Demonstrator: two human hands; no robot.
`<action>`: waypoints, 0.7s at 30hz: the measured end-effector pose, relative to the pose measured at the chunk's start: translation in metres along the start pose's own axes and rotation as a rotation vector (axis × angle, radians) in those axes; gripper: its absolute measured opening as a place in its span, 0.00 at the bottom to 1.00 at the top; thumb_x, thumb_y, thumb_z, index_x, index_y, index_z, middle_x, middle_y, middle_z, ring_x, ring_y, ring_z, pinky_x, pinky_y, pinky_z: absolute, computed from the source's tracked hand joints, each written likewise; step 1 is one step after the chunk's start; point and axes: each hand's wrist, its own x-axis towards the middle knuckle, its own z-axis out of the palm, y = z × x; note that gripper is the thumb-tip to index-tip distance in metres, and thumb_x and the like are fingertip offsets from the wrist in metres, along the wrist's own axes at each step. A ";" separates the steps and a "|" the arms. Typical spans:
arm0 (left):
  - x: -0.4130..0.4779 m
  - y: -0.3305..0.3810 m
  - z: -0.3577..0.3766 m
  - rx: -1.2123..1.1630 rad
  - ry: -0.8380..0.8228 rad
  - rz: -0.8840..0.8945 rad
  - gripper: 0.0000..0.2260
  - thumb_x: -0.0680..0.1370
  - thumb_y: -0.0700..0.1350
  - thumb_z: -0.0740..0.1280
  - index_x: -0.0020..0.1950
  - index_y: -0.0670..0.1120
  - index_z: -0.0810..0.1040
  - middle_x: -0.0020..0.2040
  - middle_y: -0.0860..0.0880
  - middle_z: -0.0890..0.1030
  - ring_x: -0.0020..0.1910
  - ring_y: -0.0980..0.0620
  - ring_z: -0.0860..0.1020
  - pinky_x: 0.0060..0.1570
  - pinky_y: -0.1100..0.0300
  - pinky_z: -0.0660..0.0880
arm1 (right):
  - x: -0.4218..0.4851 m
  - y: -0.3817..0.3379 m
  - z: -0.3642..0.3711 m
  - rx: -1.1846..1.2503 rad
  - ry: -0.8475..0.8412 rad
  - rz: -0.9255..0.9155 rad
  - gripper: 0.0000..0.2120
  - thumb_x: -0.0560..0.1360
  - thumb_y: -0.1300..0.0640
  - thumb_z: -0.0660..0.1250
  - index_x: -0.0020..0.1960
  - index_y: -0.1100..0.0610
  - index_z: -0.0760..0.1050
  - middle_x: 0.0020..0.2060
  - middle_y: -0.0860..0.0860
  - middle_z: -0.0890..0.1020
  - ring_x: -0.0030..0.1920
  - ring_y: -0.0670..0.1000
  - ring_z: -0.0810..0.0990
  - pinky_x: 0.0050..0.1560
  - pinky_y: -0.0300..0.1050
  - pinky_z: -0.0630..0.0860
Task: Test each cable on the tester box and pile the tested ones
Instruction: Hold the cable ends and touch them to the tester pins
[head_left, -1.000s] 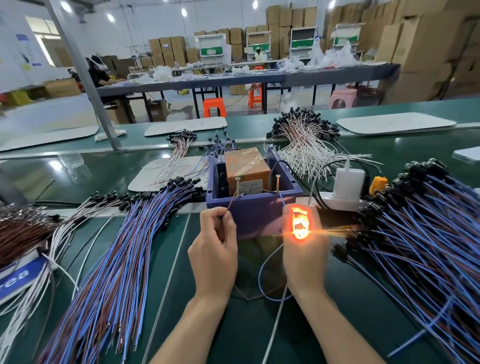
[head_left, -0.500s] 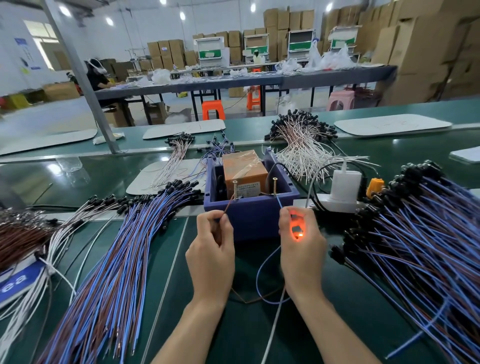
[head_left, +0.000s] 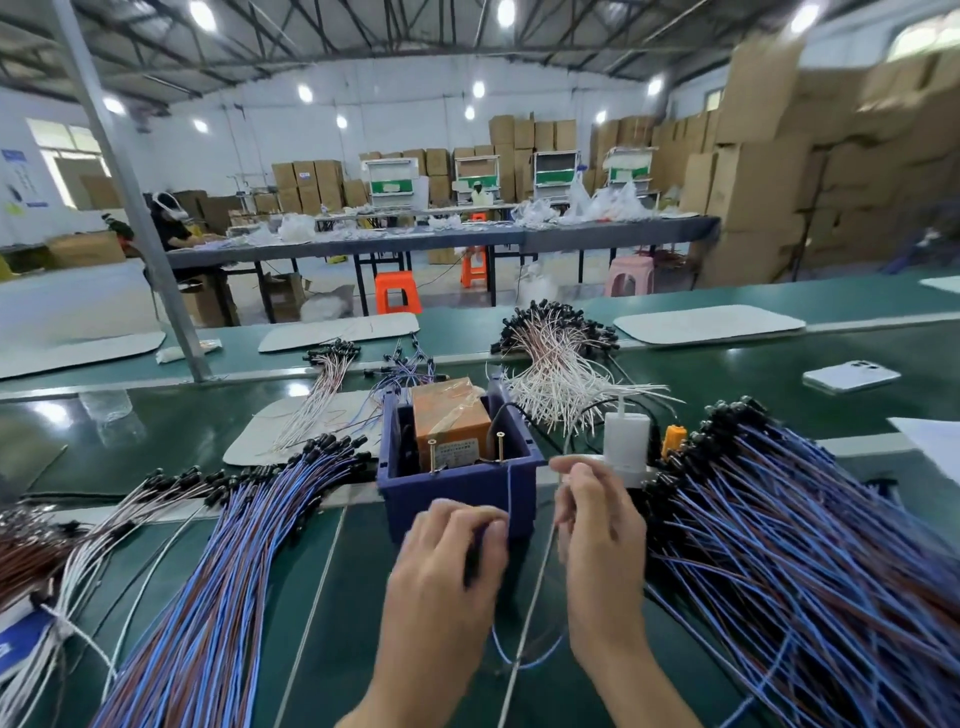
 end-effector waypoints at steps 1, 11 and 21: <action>0.003 0.017 -0.001 -0.016 -0.115 0.041 0.12 0.81 0.57 0.59 0.55 0.54 0.79 0.49 0.62 0.76 0.48 0.60 0.76 0.47 0.59 0.75 | 0.000 -0.017 0.002 0.017 -0.033 -0.036 0.14 0.83 0.58 0.59 0.43 0.50 0.79 0.30 0.49 0.67 0.29 0.45 0.64 0.28 0.34 0.64; 0.056 0.132 -0.016 -0.535 -0.391 0.138 0.06 0.81 0.52 0.62 0.49 0.63 0.77 0.39 0.62 0.80 0.34 0.59 0.77 0.37 0.61 0.76 | 0.006 -0.168 -0.016 0.007 -0.277 -0.516 0.11 0.80 0.52 0.59 0.49 0.51 0.80 0.32 0.52 0.71 0.31 0.46 0.69 0.33 0.36 0.67; 0.125 0.163 0.029 -0.772 -0.100 -0.218 0.09 0.83 0.46 0.63 0.46 0.47 0.79 0.34 0.53 0.82 0.28 0.56 0.75 0.28 0.65 0.72 | 0.010 -0.154 -0.092 -0.319 -0.200 -0.046 0.10 0.83 0.56 0.61 0.59 0.44 0.78 0.35 0.45 0.82 0.28 0.45 0.76 0.27 0.34 0.71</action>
